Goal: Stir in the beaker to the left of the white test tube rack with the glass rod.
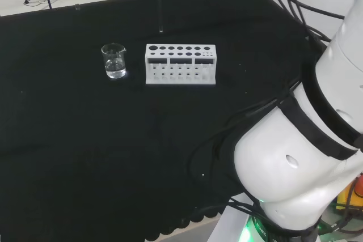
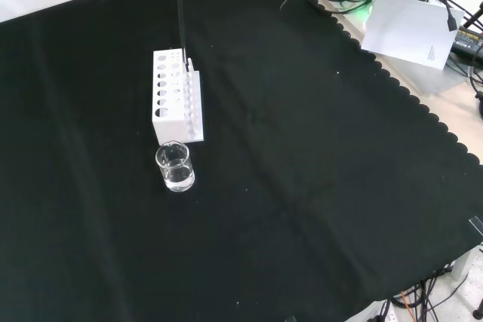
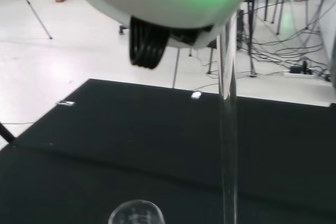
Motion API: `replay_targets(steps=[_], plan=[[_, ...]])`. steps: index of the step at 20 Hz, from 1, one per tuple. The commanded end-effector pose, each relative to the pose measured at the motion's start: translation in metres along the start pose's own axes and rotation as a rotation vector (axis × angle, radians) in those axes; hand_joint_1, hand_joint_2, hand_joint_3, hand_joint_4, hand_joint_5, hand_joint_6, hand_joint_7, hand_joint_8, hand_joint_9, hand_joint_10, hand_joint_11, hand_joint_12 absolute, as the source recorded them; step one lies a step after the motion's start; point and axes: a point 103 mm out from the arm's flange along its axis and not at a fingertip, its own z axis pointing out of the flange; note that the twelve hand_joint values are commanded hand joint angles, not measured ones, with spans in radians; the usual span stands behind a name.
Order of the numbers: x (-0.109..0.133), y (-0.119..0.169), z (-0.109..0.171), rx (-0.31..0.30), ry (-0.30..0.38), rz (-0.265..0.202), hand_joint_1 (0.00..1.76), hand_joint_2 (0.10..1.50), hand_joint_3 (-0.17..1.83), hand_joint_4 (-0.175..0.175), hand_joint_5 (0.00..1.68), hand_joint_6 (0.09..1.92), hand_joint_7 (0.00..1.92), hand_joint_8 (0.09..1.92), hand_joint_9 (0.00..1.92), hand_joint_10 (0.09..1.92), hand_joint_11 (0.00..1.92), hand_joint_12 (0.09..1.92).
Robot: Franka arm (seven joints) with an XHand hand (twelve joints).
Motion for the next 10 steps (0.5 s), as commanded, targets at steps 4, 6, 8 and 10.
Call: replay_targets(steps=[4,6,8,10], plan=[[0.045,0.032,0.008,0.006,0.056,-0.117,1.23,0.48,0.91,-0.175,1.37,0.62,1.7,0.66,1.8,0.59,1.67,0.85],[0.051,0.038,0.01,0.006,0.062,-0.131,1.23,0.48,0.92,-0.175,1.37,0.62,1.7,0.66,1.8,0.59,1.67,0.85],[0.057,0.045,0.013,0.007,0.064,-0.146,1.23,0.48,0.92,-0.175,1.37,0.61,1.71,0.66,1.8,0.59,1.67,0.85],[0.062,0.053,0.015,0.011,0.06,-0.159,1.23,0.48,0.92,-0.175,1.37,0.61,1.71,0.66,1.8,0.59,1.67,0.85]])
